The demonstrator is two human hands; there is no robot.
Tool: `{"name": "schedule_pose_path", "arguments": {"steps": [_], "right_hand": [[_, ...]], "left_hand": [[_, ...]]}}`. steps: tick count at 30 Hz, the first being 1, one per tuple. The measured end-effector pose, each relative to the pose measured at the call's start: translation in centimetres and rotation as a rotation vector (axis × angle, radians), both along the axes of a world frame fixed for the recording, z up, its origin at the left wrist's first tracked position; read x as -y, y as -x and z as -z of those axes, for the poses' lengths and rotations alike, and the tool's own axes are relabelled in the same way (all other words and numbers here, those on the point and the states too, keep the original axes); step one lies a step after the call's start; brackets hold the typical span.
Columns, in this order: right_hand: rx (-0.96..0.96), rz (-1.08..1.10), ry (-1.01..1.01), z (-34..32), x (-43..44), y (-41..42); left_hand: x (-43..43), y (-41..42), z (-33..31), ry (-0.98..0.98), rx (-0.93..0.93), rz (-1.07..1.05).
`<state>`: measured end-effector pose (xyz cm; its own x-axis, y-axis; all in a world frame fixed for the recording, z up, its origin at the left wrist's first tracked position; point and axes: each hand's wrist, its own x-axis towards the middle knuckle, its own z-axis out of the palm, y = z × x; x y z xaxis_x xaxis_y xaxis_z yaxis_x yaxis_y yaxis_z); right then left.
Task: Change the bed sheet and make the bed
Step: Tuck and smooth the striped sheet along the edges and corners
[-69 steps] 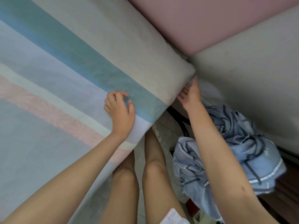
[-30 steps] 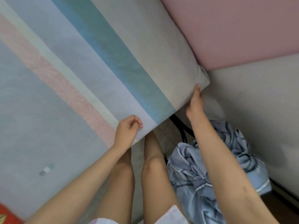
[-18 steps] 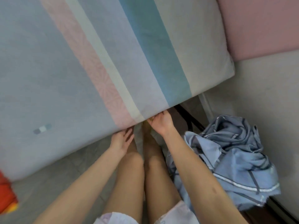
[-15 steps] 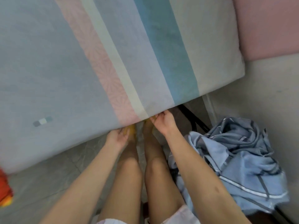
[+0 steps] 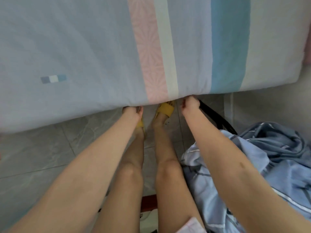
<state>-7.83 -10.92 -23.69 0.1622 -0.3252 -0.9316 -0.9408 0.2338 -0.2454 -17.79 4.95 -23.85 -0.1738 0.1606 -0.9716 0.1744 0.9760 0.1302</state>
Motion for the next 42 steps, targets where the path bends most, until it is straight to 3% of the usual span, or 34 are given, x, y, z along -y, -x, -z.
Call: {"name": "schedule_pose_path", "arguments": {"steps": [4, 7, 10, 13, 16, 20, 24, 29, 31, 36, 38, 39, 41, 42], "right_hand": [[-0.017, 0.096, -0.042, -1.2, -2.1, -0.5], [-0.045, 0.097, -0.018, -2.9, -2.0, -0.2], [0.041, 0.345, -0.129, -4.2, -1.2, -0.1], [0.199, 0.485, -0.394, -6.4, -1.2, -0.6], [0.212, 0.248, -0.495, -8.8, -2.6, -1.9], [0.083, 0.103, -0.154, -9.9, -3.8, -3.1], [0.103, 0.076, -0.013, -10.1, -3.5, -1.6], [0.309, 0.186, -0.386, -10.2, -1.9, -0.7], [0.317, 0.138, -0.389, -9.7, -1.4, -0.5], [0.226, 0.11, -0.231, -9.6, -1.7, -1.4], [0.195, 0.141, 0.001, -9.8, -2.2, -1.9], [0.224, 0.085, 0.24, -10.1, -2.4, -1.9], [0.551, -0.209, 0.747, -10.6, -3.3, -1.8], [0.806, -0.432, 0.86, -11.0, -3.9, -1.8]], "left_hand": [[0.0, 0.0, -0.2, -0.094, -0.027, 0.089], [0.3, 1.6, -2.1, -0.031, 0.054, 0.141], [-0.6, 2.7, -5.0, 0.026, 0.194, 0.073], [-2.7, 3.0, -7.4, 0.057, 0.339, 0.011], [-4.2, 1.8, -8.3, 0.058, 0.323, -0.085], [-4.1, -0.3, -8.5, 0.075, 0.125, -0.056], [-4.1, -0.6, -9.0, -0.001, 0.092, -0.063], [-3.8, 1.0, -10.0, -0.055, 0.308, -0.172], [-3.8, 1.4, -9.8, -0.049, 0.299, -0.12], [-3.8, 0.7, -9.1, -0.087, 0.164, 0.021], [-3.8, 0.7, -8.8, -0.112, -0.016, 0.102], [-3.9, 0.9, -8.4, -0.113, -0.121, 0.12], [-3.9, 0.7, -8.4, -0.124, -0.245, 0.11], [-3.7, 0.0, -9.6, -0.169, -0.263, 0.108]]}}
